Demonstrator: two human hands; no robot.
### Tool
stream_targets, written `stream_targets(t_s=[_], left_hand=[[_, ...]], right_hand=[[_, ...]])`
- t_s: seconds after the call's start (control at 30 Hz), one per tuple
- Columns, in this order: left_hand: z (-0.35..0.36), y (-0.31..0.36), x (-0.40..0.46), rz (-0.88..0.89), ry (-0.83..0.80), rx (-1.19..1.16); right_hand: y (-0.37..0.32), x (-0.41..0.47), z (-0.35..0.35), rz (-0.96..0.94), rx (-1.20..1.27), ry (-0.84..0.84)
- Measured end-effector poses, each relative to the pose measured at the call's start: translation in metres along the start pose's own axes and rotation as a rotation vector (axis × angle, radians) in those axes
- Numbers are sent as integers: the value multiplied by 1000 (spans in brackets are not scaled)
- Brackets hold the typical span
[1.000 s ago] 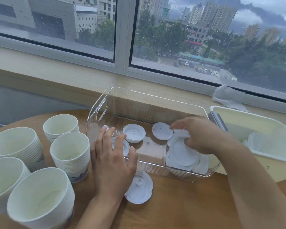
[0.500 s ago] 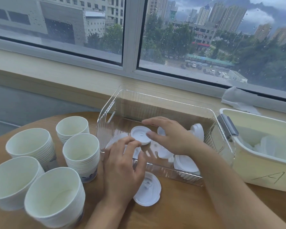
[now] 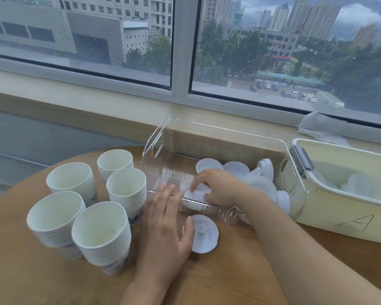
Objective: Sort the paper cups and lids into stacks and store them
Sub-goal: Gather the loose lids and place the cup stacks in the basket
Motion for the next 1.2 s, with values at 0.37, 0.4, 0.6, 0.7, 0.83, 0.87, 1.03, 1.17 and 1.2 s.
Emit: stream_targets(t_s=[0.37, 0.4, 0.6, 0.7, 0.83, 0.87, 1.03, 1.17, 1.2], left_hand=[[-30, 20, -25, 18, -11, -34], [-36, 22, -29, 21, 2, -36], [-72, 31, -66, 85, 38, -63], [-92, 25, -82, 60, 133, -72], [-119, 8, -96, -142, 278, -179], [-124, 2, -99, -193, 305, -194], [-130, -20, -104, -414, 262, -222], [-121, -30, -99, -476, 172, -246], [-119, -33, -98, -479, 162, -240]], right_hand=[[-5, -47, -21, -36, 41, 297], [-11, -52, -24, -59, 123, 362], [-81, -73, -27, -300, 469, 477], [-118, -67, -14, -312, 444, 411], [-135, -57, 1, -264, 409, 411], [-135, -56, 3, -257, 418, 436], [-131, -55, 6, -197, 439, 518], [-129, -54, 8, -182, 494, 562], [-127, -54, 9, -174, 518, 574]])
Point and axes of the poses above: each hand's wrist, its own x-axis towards the middle knuckle, its own z-axis out of the palm, y = z × x, the point moved 5 cm from there along x, towards the middle knuckle, and after that the axes turned 1 degree about z, right-handed, at the moved point
